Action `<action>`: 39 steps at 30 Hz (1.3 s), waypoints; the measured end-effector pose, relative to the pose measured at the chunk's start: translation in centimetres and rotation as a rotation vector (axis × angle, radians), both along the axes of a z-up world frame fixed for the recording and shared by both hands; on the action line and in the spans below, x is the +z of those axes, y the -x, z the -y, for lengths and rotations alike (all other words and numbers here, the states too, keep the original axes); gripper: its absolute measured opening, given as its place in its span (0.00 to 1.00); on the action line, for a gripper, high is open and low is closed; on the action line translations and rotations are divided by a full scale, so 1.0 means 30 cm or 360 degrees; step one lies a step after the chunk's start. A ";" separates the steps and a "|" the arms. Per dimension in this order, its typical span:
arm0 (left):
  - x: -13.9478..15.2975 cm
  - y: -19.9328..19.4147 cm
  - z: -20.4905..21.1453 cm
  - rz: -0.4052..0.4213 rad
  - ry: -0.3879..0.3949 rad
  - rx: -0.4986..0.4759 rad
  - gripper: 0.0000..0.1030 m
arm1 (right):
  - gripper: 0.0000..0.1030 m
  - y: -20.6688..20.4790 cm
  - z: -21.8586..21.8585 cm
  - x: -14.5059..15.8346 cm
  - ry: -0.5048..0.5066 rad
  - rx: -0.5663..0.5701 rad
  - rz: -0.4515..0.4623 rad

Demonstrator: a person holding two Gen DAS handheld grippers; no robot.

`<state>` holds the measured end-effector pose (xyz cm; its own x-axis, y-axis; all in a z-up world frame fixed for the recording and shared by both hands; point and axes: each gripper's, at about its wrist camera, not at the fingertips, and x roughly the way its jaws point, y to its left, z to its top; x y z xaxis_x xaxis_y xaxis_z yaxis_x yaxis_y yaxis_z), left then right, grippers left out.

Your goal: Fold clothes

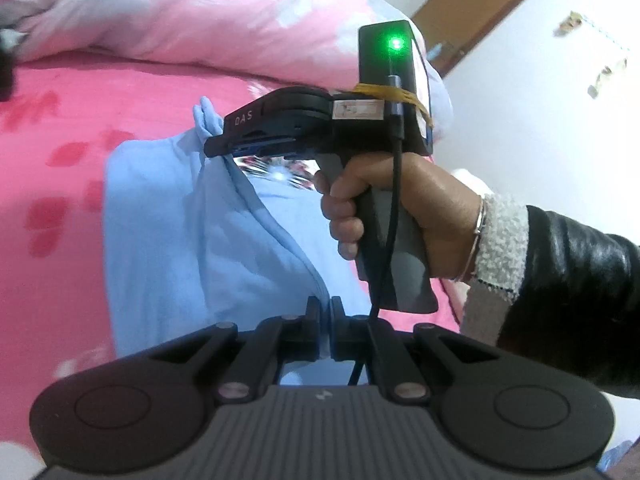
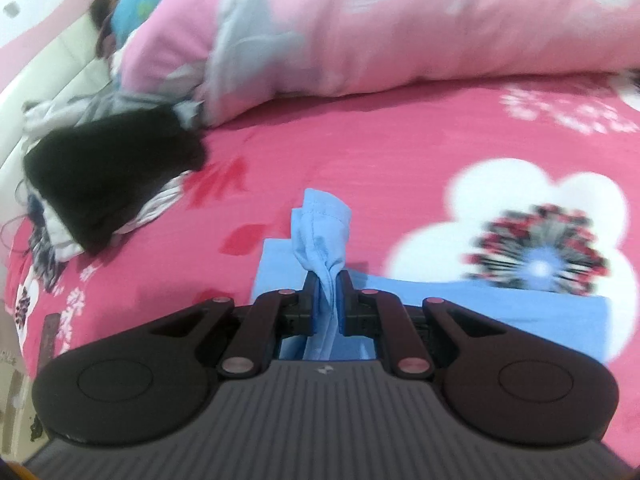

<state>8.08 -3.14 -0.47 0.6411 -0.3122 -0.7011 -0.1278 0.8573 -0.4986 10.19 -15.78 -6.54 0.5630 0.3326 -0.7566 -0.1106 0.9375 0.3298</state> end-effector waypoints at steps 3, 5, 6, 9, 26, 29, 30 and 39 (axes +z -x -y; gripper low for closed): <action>-0.043 -0.069 0.089 -0.0036 -0.0005 -0.0043 0.04 | 0.06 0.033 0.135 -0.040 -0.0026 -0.0060 -0.0006; -0.067 -0.102 0.137 -0.0056 -0.0006 -0.0065 0.04 | 0.06 0.055 0.213 -0.070 -0.0042 -0.0091 -0.0007; -0.079 -0.118 0.160 -0.0067 -0.0007 -0.0076 0.04 | 0.06 0.068 0.253 -0.087 -0.0060 -0.0110 -0.0011; -0.107 -0.155 0.222 -0.0097 -0.0010 -0.0106 0.04 | 0.06 0.099 0.343 -0.130 -0.0122 -0.0150 -0.0019; -0.209 -0.292 0.363 -0.0157 -0.0062 -0.0268 0.04 | 0.06 0.191 0.565 -0.214 -0.0276 -0.0237 0.0014; -0.231 -0.293 0.384 -0.0172 -0.0091 -0.0309 0.04 | 0.06 0.198 0.590 -0.242 -0.0300 -0.0252 -0.0003; -0.239 -0.291 0.391 -0.0181 -0.0098 -0.0329 0.04 | 0.06 0.201 0.599 -0.255 -0.0311 -0.0256 -0.0012; -0.291 -0.268 0.438 -0.0301 0.0000 -0.0426 0.44 | 0.11 0.297 0.733 -0.284 -0.0342 -0.0357 -0.0078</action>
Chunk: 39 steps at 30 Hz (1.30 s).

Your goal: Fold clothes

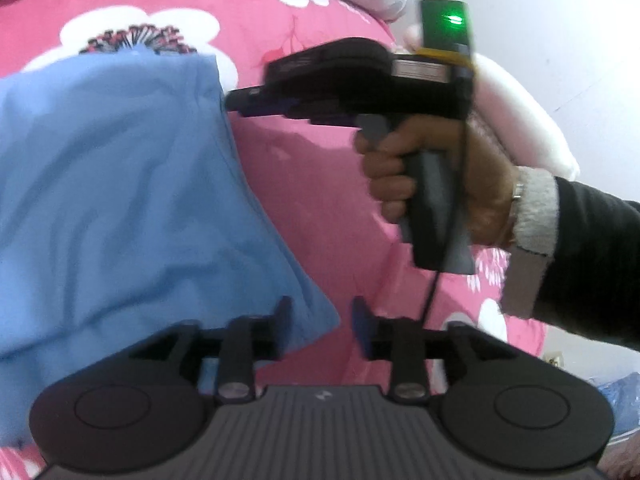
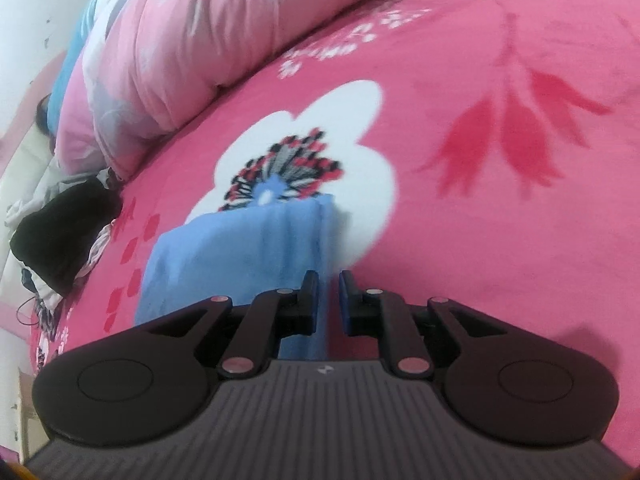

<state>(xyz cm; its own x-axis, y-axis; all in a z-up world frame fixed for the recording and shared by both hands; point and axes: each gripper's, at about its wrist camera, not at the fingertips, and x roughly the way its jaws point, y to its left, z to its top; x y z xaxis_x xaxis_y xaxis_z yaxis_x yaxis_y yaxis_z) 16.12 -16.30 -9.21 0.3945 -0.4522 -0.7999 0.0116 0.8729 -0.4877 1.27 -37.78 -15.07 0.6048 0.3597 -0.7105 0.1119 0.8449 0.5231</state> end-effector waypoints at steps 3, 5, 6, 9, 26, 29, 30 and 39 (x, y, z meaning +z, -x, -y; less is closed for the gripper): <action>0.006 0.021 0.017 -0.0019 0.0014 0.0008 0.51 | 0.11 0.072 0.045 0.020 0.0030 0.0014 -0.0044; 0.021 0.048 0.013 -0.0028 0.0032 0.0031 0.52 | 0.11 0.126 0.065 0.039 0.0021 0.0037 -0.0060; 0.029 0.062 0.010 -0.0033 0.0040 0.0044 0.52 | 0.11 0.155 0.070 0.052 0.0005 0.0048 -0.0072; 0.057 0.122 -0.020 -0.0046 -0.0029 0.0064 0.52 | 0.11 0.233 0.056 0.077 -0.0146 0.0129 -0.0119; 0.052 0.273 -0.336 -0.0121 -0.0653 0.0229 0.52 | 0.25 0.359 -0.170 0.047 -0.0097 0.0436 -0.0441; 0.036 0.272 -0.311 -0.0090 -0.0723 0.0137 0.52 | 0.20 0.351 -0.187 0.039 -0.0046 0.0457 -0.0463; 0.032 0.273 -0.305 -0.0081 -0.0741 0.0116 0.52 | 0.08 0.352 -0.193 0.045 -0.0019 0.0466 -0.0447; 0.022 0.294 -0.324 -0.0085 -0.0695 0.0075 0.46 | 0.02 0.363 -0.172 0.132 0.0116 0.0491 -0.0413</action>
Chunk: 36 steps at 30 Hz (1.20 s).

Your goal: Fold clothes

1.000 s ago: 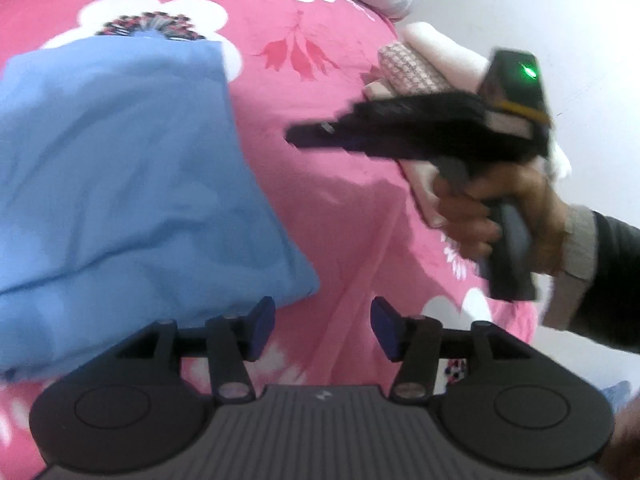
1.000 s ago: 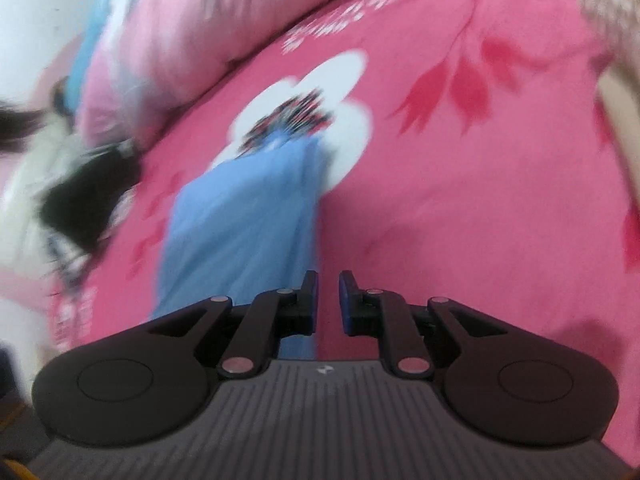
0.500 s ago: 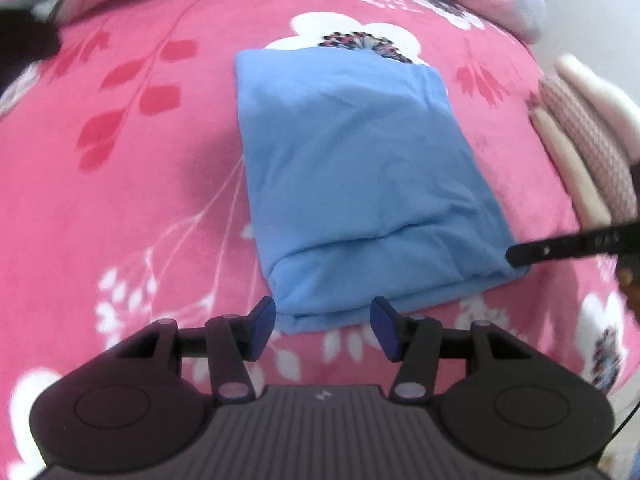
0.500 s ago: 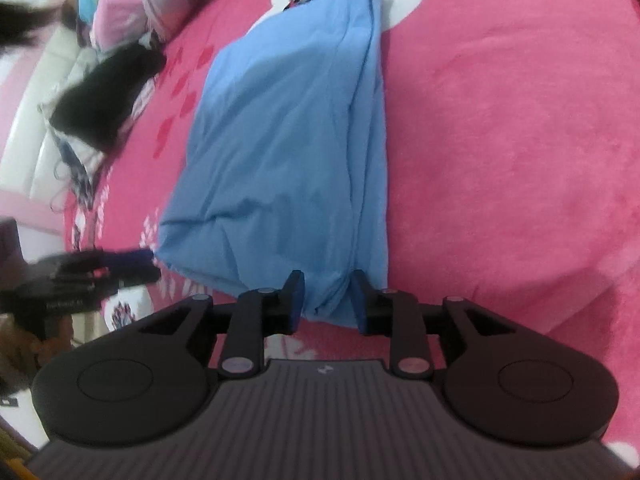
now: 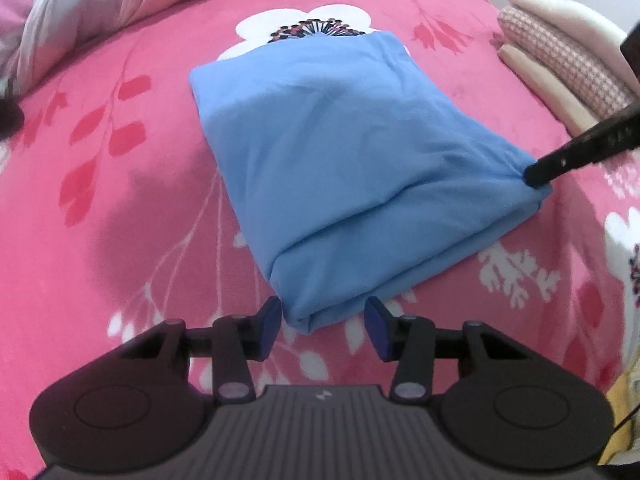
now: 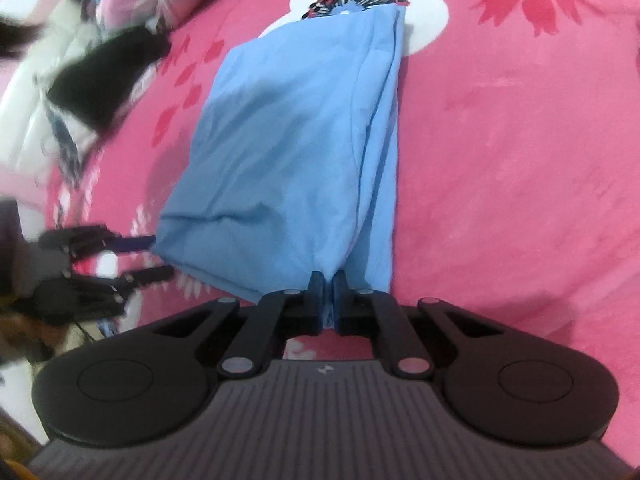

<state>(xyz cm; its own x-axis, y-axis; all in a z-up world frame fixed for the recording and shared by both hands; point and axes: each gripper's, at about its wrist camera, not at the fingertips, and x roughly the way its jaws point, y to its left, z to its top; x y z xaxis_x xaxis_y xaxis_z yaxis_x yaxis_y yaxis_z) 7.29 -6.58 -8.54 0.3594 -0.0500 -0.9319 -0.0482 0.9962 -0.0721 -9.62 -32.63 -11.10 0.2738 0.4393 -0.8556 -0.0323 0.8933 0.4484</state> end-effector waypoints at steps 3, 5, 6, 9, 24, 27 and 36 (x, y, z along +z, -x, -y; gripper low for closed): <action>0.004 0.009 -0.036 -0.0008 0.0133 0.0105 0.47 | 0.02 -0.009 -0.003 -0.034 0.0132 0.0070 -0.0043; 0.005 0.014 -0.069 0.0002 0.0234 0.0201 0.50 | 0.02 -0.024 -0.016 -0.045 0.0147 0.0101 -0.0040; 0.003 0.016 -0.087 0.0006 0.0284 0.0249 0.50 | 0.03 -0.031 -0.024 -0.048 0.0168 0.0120 -0.0042; -0.008 0.017 -0.142 0.0019 0.0429 0.0403 0.50 | 0.06 -0.041 -0.040 -0.044 0.0225 0.0155 -0.0073; -0.132 0.038 -0.228 0.0020 0.0730 0.0650 0.30 | 0.09 -0.514 -0.375 0.124 0.0108 0.0600 0.0437; -0.144 0.057 -0.233 0.0016 0.0760 0.0732 0.17 | 0.09 -0.598 -0.475 0.046 0.0114 0.0654 0.0440; -0.145 0.130 -0.245 0.0017 0.0865 0.0876 0.05 | 0.02 -0.653 -0.461 -0.092 0.0252 0.0466 0.0342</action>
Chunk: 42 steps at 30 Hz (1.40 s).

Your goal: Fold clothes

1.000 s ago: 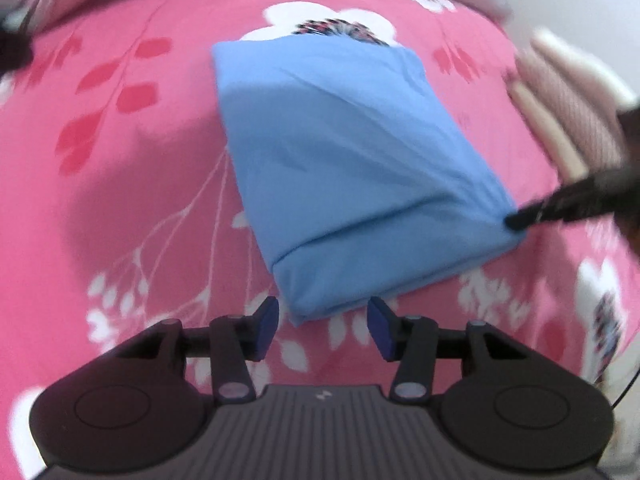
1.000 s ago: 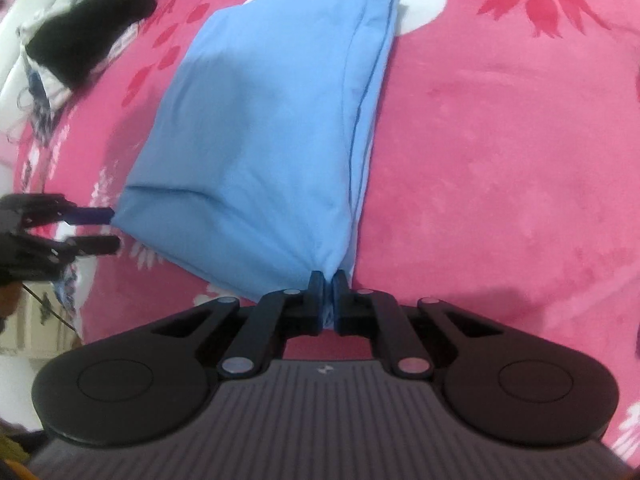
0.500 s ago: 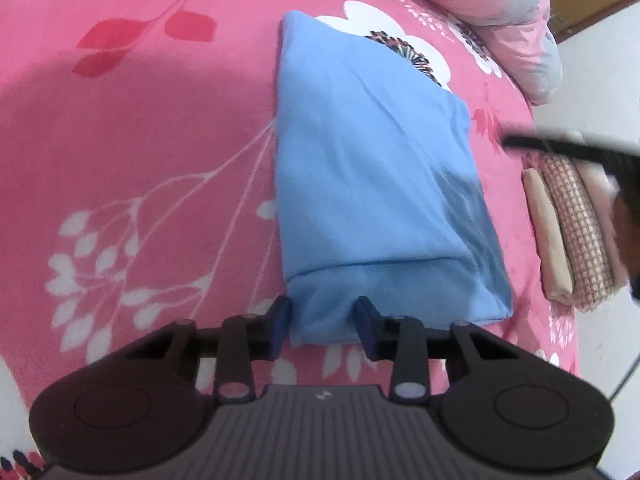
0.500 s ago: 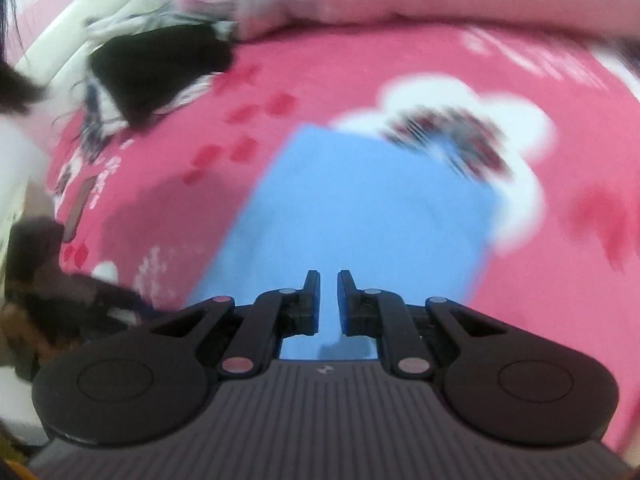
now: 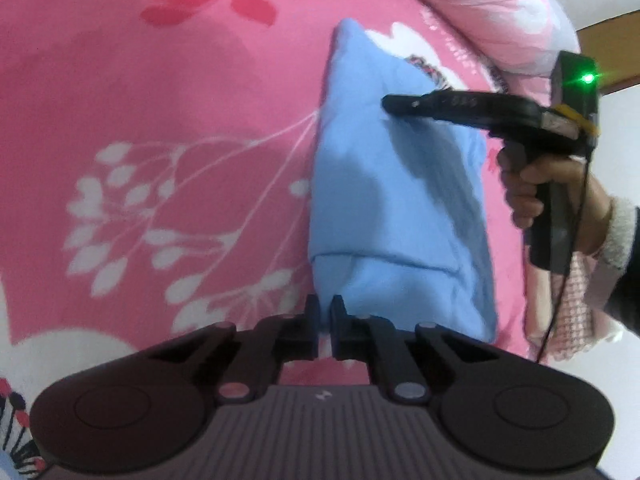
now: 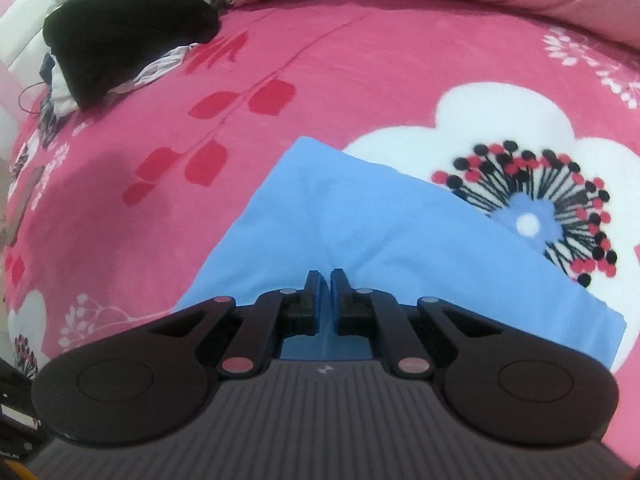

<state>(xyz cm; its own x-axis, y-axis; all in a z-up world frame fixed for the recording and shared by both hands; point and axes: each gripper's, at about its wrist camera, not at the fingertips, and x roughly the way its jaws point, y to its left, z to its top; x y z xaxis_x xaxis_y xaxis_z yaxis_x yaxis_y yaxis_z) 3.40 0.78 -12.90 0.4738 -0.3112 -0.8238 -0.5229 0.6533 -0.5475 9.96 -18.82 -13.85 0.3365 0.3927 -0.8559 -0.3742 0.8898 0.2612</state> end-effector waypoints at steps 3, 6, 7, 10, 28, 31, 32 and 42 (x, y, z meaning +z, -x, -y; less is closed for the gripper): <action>-0.001 0.025 -0.008 0.0011 0.0054 0.0003 0.05 | 0.01 -0.006 -0.005 -0.011 0.0004 -0.0008 -0.0006; -0.005 0.028 -0.003 0.0006 0.0088 -0.0001 0.05 | 0.01 -0.005 -0.003 -0.014 0.0004 -0.0007 -0.0006; -0.005 0.022 -0.003 0.0004 0.0102 0.0002 0.05 | 0.01 -0.002 0.000 -0.013 0.0003 -0.0008 -0.0005; 0.009 0.025 0.003 0.0015 0.0083 -0.0046 0.05 | 0.01 -0.005 -0.011 -0.010 0.0026 -0.0003 -0.0007; -0.021 0.088 -0.023 0.0029 0.0125 0.0027 0.05 | 0.06 -0.061 -0.238 0.066 0.0145 0.0426 0.0319; -0.034 0.086 -0.049 0.0031 0.0181 0.0044 0.05 | 0.06 0.060 -0.210 0.140 0.0026 0.0507 0.0200; -0.039 0.086 -0.058 0.0029 0.0196 0.0043 0.05 | 0.06 0.118 -0.204 0.154 0.0004 0.0553 0.0149; -0.057 0.061 -0.091 -0.0010 0.0225 -0.0048 0.09 | 0.06 0.522 -0.090 0.061 0.0148 0.0388 -0.0216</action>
<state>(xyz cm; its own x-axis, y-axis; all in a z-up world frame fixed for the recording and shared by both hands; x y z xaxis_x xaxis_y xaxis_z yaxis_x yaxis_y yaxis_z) 1.57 3.52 -14.60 0.4571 -0.4383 -0.7740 -0.5079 0.5857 -0.6316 -5.69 -16.13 -12.02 0.1216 0.3658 -0.9227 -0.5470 0.8004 0.2452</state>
